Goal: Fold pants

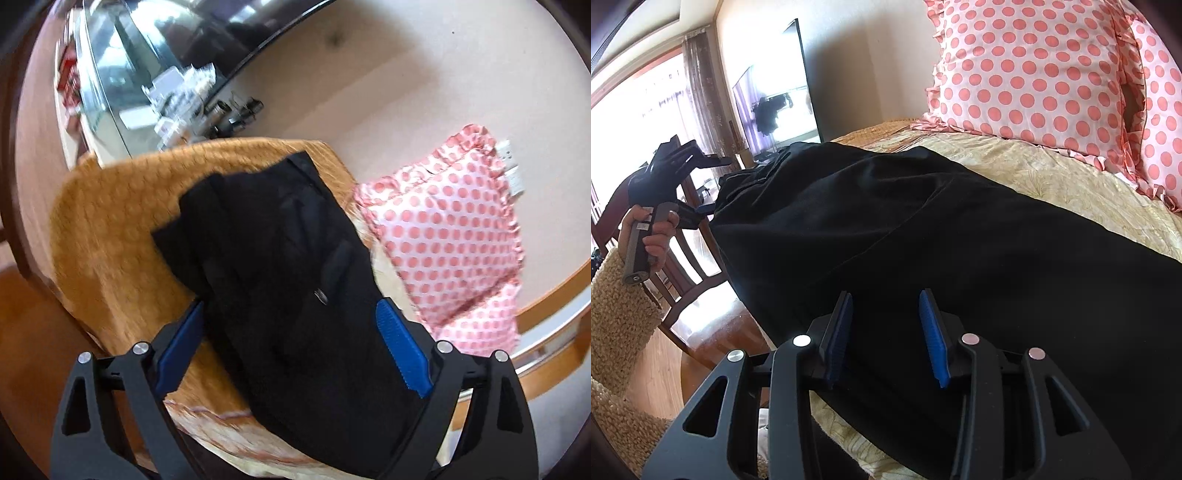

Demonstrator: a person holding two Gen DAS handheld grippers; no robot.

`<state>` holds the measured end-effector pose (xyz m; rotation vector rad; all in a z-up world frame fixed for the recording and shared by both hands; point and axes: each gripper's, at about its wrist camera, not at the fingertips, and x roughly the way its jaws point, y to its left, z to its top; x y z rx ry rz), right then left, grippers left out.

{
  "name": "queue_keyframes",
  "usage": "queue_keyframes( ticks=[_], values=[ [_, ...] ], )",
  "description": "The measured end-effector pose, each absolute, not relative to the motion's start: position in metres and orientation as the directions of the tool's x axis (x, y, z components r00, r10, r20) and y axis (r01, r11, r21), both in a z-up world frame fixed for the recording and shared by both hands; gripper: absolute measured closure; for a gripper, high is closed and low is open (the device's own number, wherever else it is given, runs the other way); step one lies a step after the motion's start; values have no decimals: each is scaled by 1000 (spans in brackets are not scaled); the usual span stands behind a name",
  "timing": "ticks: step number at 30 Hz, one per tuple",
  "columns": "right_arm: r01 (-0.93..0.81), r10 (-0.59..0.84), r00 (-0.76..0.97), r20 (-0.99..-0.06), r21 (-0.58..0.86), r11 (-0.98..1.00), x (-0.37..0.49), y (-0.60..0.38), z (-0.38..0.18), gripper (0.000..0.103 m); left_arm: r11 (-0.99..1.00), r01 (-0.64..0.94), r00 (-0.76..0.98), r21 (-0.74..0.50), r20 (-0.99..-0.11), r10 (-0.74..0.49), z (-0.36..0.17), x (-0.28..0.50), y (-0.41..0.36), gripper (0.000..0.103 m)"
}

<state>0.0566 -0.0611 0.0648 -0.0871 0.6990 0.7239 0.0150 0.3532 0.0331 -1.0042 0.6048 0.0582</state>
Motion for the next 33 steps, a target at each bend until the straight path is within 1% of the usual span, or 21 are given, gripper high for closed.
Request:
queue_keyframes(
  ticks=[3,4,5,6,10,11,13,14,15,16,17,18,20,22,24,29,30,31,33],
  values=[
    [-635,579,537,-614,157,756,57,-61,65,63,493,-281,836,-823,-462,-295,28,20,349,15],
    [-635,579,538,-613,157,756,57,-61,65,63,504,-296,836,-812,-475,-274,29,21,349,18],
    [-635,579,538,-613,157,756,57,-61,65,63,516,-315,832,-797,-493,-254,30,22,349,27],
    [-635,579,538,-613,157,756,57,-61,64,63,530,-343,825,-776,-518,-225,31,24,351,29],
    [-636,579,538,-612,157,756,57,-61,64,63,551,-410,807,-726,-571,-151,34,30,357,44],
    [-636,580,539,-611,157,756,57,-61,64,63,559,-424,801,-713,-583,-137,34,32,357,46],
    [-636,581,543,-606,156,756,56,-62,64,62,566,-438,795,-699,-595,-119,35,33,357,47],
    [-635,582,545,-604,155,756,56,-62,64,61,573,-447,791,-687,-603,-107,36,34,355,50],
    [-635,581,547,-603,154,757,55,-63,64,57,588,-462,781,-664,-618,-84,36,34,353,52],
    [-635,578,552,-601,146,759,54,-64,64,53,600,-478,771,-641,-634,-63,36,33,352,62],
    [-634,572,556,-602,138,761,53,-65,65,51,612,-497,758,-615,-651,-39,37,35,350,70],
    [-633,571,560,-600,134,762,51,-66,66,50,625,-509,748,-592,-663,-19,37,35,349,72],
    [-631,571,575,-585,127,765,47,-74,69,48,633,-514,745,-579,-667,-5,37,34,348,82],
    [-623,577,587,-568,139,770,44,-83,72,45,637,-508,754,-580,-657,3,40,32,348,87],
    [-607,578,598,-555,156,779,43,-95,74,45,662,-492,764,-565,-644,18,49,31,344,89],
    [-542,552,652,-520,191,819,42,-133,82,45,769,-438,785,-466,-615,75,88,38,313,91],
    [-535,549,658,-515,193,822,41,-138,83,43,792,-420,793,-443,-603,84,99,41,304,92],
    [-522,543,671,-504,198,829,40,-146,85,40,817,-396,802,-418,-590,87,112,44,291,92],
    [-501,532,693,-487,206,841,38,-160,88,37,856,-345,821,-384,-566,77,132,51,268,93]
  ],
)
